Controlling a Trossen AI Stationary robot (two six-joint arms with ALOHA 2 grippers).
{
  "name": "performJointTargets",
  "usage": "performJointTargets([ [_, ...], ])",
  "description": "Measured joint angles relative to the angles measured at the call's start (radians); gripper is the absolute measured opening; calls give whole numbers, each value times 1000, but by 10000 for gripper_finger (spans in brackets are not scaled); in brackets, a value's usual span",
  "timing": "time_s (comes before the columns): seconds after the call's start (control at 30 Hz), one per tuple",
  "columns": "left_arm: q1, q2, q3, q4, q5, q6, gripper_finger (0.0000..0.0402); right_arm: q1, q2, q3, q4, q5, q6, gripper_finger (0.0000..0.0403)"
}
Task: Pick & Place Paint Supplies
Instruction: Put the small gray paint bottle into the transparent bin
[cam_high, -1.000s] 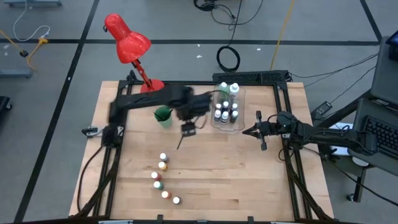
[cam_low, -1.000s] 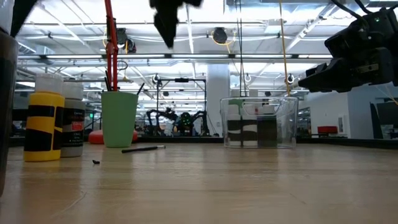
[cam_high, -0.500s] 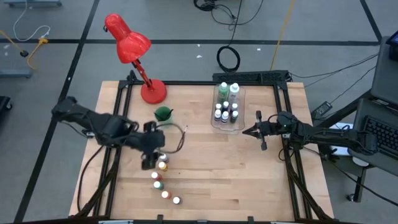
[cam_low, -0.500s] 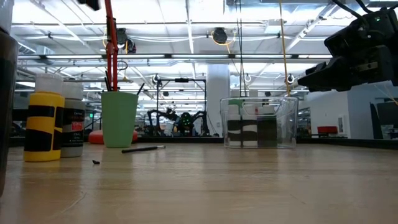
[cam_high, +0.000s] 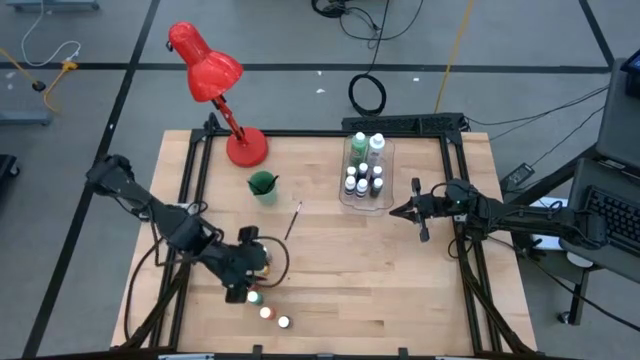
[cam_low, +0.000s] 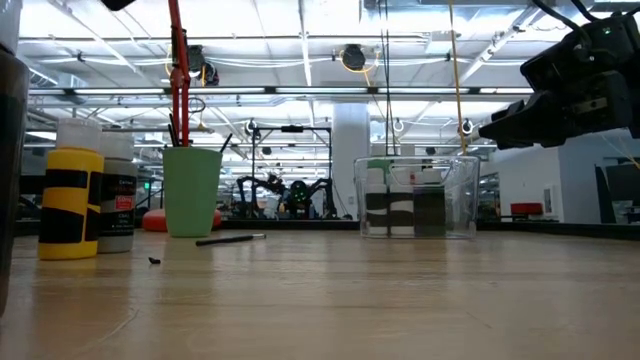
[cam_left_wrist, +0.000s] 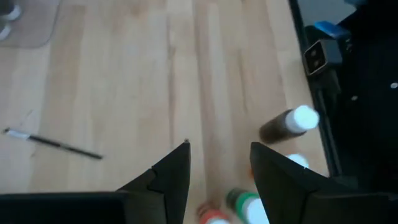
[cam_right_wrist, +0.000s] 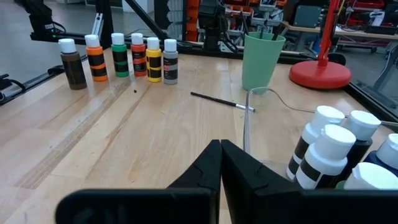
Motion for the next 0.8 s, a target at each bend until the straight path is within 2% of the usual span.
performJointTargets([
  [0.13, -18, 42, 0, 54, -1, 0, 184, 0, 0, 0, -6, 0, 0, 4],
  [0.27, -18, 68, 0, -25, -43, -45, 220, 0, 0, 0, -6, 0, 0, 4],
  [0.47, 49, 79, 0, -132, -116, -109, 284, 0, 0, 0, -6, 0, -1, 4],
  [0.6, 122, 81, 1, -143, -91, -196, 312, 0, 0, 0, -6, 1, -2, 4],
  [0.8, 198, 132, 1, -211, -9, -249, 318, 0, 0, 0, -6, 1, -2, 4],
])
